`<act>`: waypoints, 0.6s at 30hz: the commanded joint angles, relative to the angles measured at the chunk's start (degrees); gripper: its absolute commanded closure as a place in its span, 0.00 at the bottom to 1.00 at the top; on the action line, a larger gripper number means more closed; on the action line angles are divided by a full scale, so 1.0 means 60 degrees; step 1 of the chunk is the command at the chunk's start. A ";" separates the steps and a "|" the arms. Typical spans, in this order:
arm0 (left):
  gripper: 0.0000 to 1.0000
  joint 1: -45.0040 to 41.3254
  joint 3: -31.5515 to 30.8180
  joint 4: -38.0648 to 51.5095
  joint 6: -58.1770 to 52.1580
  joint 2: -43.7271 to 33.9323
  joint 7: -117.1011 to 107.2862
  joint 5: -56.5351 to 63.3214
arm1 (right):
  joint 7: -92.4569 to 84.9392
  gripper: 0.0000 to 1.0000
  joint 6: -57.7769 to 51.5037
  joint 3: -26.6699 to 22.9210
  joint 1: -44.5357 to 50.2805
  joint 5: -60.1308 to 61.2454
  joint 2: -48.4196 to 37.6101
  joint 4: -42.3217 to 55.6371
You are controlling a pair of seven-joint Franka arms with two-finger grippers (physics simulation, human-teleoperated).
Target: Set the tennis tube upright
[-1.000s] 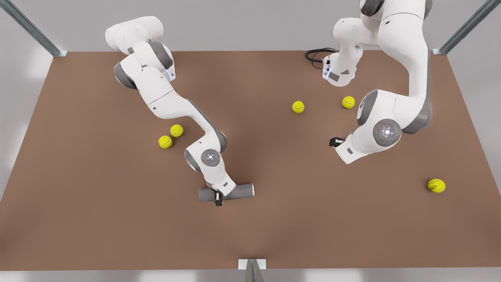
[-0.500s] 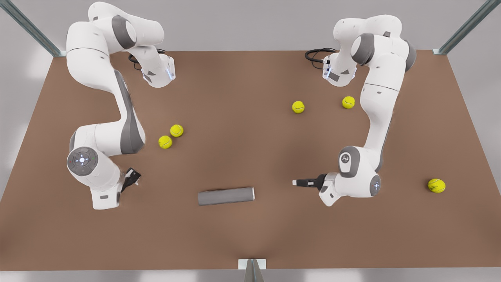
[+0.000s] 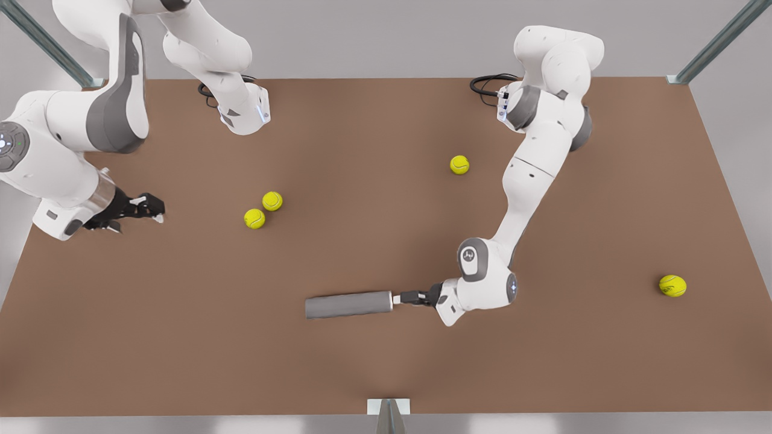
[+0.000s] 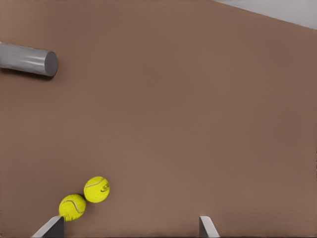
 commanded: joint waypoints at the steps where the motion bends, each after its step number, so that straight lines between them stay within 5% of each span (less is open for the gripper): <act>1: 0.00 -0.0107 -0.0010 0.0097 0.0510 0.0070 0.0879 -0.0165 | 0.2158 0.00 -0.0478 -0.0030 0.0020 0.0118 -0.0091 -0.0004; 18: 0.00 -0.0825 -0.0567 0.1152 0.1213 0.1154 0.0879 -0.0488 | 0.2172 0.00 0.0298 0.0058 0.0123 -0.0029 -0.0032 -0.0854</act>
